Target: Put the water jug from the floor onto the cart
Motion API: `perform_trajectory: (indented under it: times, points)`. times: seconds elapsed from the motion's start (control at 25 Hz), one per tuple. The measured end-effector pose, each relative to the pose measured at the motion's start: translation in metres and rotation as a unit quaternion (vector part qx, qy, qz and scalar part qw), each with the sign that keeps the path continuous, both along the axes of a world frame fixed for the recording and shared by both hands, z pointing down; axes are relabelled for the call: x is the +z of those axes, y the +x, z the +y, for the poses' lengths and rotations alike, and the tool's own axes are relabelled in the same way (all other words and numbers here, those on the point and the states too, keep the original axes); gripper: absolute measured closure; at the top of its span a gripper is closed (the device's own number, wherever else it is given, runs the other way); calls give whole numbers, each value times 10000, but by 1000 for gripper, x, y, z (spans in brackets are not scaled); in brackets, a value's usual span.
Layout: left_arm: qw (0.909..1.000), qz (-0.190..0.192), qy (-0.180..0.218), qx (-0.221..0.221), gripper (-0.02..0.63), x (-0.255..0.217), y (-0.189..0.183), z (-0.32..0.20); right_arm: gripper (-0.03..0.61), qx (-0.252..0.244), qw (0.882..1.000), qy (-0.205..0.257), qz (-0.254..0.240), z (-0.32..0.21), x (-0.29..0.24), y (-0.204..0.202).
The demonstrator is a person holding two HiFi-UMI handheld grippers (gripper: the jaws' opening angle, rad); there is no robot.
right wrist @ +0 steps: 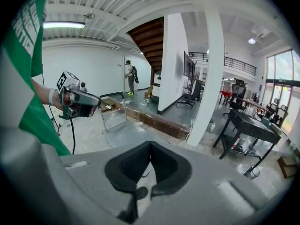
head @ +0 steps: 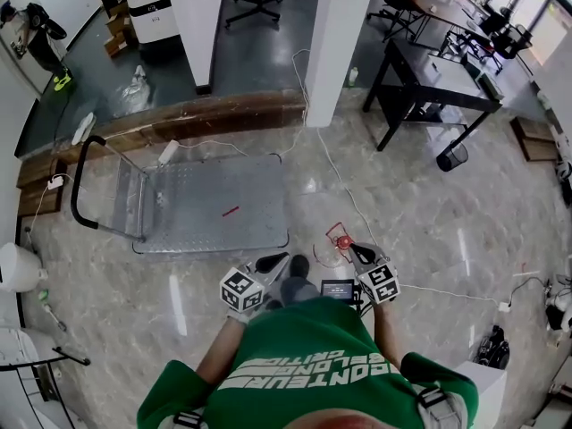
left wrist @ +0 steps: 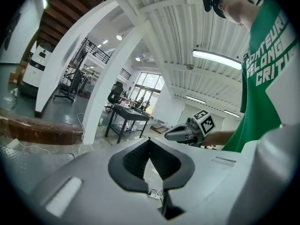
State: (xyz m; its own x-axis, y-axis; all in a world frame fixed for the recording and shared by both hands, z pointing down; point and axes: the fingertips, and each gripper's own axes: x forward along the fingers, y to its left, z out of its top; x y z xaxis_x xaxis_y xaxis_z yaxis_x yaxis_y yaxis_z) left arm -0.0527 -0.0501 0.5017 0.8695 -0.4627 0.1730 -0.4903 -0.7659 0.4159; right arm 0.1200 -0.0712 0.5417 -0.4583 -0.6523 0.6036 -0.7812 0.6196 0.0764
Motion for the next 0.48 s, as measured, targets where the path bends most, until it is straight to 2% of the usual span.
perform_trajectory:
  times: [0.48]
  points:
    - [9997,32,72,213,604,-7,24,-72,588,-112,9999,-67,-105,-74,4,16]
